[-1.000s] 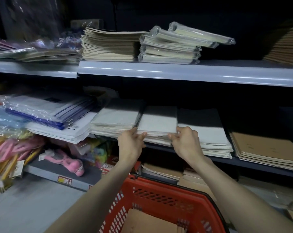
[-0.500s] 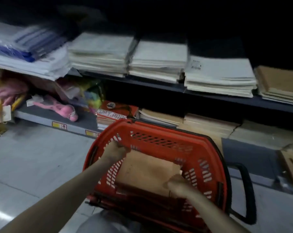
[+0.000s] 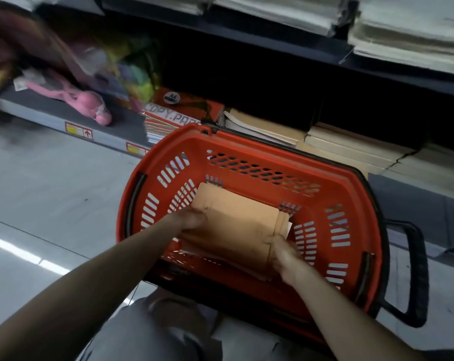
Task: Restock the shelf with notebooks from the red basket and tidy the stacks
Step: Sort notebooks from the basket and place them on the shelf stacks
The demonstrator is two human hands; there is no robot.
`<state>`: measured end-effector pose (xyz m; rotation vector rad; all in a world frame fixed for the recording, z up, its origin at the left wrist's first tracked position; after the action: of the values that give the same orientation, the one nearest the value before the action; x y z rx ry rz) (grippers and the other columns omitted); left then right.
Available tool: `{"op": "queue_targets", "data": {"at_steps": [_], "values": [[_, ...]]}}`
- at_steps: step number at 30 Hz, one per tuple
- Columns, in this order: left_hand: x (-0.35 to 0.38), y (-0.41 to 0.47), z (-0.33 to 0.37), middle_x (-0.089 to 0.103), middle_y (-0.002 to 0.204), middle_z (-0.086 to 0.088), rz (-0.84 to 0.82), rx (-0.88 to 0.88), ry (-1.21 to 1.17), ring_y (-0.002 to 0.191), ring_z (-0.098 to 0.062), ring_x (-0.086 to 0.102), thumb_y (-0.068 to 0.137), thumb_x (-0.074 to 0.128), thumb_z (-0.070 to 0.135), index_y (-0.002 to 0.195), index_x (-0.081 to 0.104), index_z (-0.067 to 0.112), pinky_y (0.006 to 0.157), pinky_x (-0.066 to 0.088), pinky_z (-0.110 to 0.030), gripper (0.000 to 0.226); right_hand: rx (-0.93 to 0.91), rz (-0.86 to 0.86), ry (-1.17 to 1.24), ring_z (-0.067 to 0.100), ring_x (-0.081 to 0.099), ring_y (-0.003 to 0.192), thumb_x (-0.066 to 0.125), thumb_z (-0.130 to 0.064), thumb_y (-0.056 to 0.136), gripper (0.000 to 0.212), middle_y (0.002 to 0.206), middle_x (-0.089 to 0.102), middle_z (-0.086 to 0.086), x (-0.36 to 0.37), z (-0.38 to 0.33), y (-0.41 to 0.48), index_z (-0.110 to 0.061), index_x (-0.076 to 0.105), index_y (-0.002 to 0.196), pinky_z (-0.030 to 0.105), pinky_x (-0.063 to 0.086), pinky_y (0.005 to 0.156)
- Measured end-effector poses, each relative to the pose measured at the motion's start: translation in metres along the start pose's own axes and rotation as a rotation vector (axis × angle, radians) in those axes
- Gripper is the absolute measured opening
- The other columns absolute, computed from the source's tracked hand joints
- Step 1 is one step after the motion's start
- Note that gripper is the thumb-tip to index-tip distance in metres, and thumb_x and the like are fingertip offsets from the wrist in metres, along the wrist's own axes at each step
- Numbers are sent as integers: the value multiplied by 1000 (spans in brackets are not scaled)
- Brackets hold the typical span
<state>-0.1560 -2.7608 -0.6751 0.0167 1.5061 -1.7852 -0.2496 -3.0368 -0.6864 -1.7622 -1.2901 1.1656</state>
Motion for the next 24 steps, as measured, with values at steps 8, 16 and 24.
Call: {"op": "queue_targets", "data": {"at_steps": [8,16,24], "values": [[-4,5,-10,64,134,-9,95,23,-70,122,-28,59,104,49,33,127,67,9,101,45,-36,37,32,-131,34,29,54,130,72,-27,89,8,135,64,3,10,3,-7,-29,68,96,46,44,113],[-1,-1,-9,66,129,-9,107,83,-323,122,-31,61,101,55,25,130,63,11,100,53,-38,34,-83,28,55,30,54,133,71,-33,96,50,136,63,4,7,5,-4,-14,59,140,48,40,115],[-2,-24,7,65,130,-4,57,117,-410,120,-27,61,98,59,44,130,60,20,104,52,-43,40,-34,-24,269,30,65,113,73,-13,95,37,118,66,7,-9,-5,-18,-18,56,128,47,60,81]]}}
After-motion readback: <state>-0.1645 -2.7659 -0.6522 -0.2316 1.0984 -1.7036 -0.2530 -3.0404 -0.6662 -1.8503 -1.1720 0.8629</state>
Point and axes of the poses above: each hand's wrist, its own y-axis towards the middle knuckle, its own x-axis out of the palm, z = x × y, the point moved 8 cm from there along y, towards the middle knuckle
